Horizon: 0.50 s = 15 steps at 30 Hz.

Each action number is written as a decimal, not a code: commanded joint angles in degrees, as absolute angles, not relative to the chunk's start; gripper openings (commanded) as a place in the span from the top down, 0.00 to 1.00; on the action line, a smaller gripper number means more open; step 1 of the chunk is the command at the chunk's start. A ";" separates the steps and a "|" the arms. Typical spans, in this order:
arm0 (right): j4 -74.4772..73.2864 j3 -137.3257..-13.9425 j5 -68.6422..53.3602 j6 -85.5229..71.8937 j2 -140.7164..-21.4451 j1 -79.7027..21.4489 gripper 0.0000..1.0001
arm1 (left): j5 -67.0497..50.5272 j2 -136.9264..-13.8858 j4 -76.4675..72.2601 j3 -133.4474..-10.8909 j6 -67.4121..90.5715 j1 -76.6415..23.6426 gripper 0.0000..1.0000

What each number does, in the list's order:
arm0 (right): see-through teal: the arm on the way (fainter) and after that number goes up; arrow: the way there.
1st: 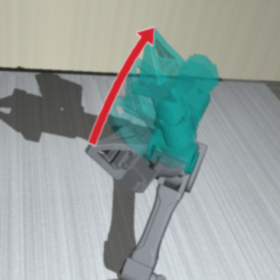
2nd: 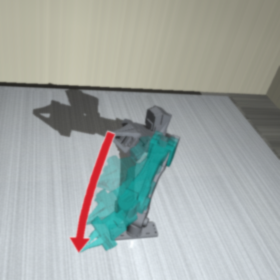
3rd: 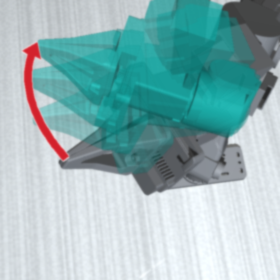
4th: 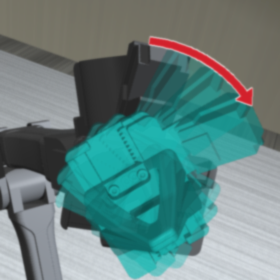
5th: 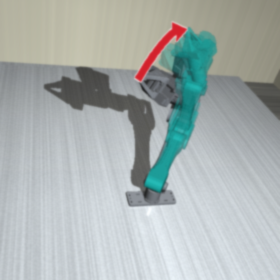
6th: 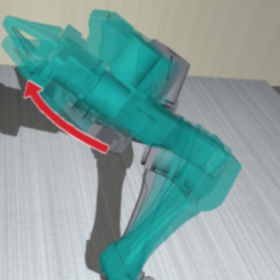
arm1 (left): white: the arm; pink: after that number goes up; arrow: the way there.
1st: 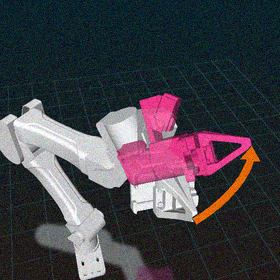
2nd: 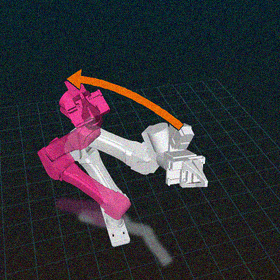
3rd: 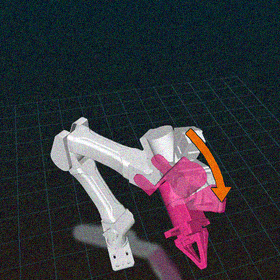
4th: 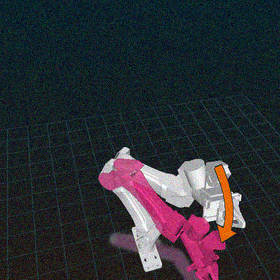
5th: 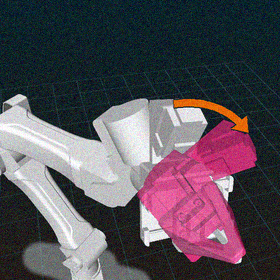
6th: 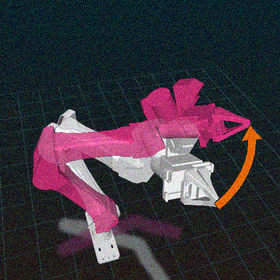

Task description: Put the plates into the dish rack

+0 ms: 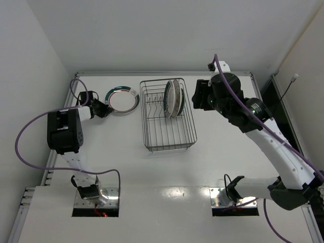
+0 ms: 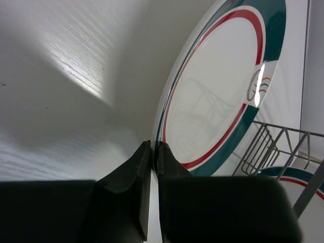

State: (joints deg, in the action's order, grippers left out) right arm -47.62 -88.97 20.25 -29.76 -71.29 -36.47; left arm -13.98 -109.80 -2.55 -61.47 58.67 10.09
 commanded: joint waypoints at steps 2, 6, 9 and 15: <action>-47.55 -91.05 21.27 -28.92 -69.87 -35.60 0.50 | -13.01 -104.34 1.14 -62.05 53.36 11.86 1.00; -45.98 -88.87 17.33 -28.39 -68.21 -35.60 0.44 | -13.01 -93.19 3.24 -63.45 51.42 13.01 1.00; -43.52 -87.46 11.27 -28.39 -67.68 -35.07 0.28 | -13.79 -84.13 5.62 -66.35 49.58 13.01 1.00; -25.55 -73.61 -3.49 -32.51 -63.29 -33.06 0.16 | -31.25 -70.96 -1.04 -58.64 55.80 13.01 1.00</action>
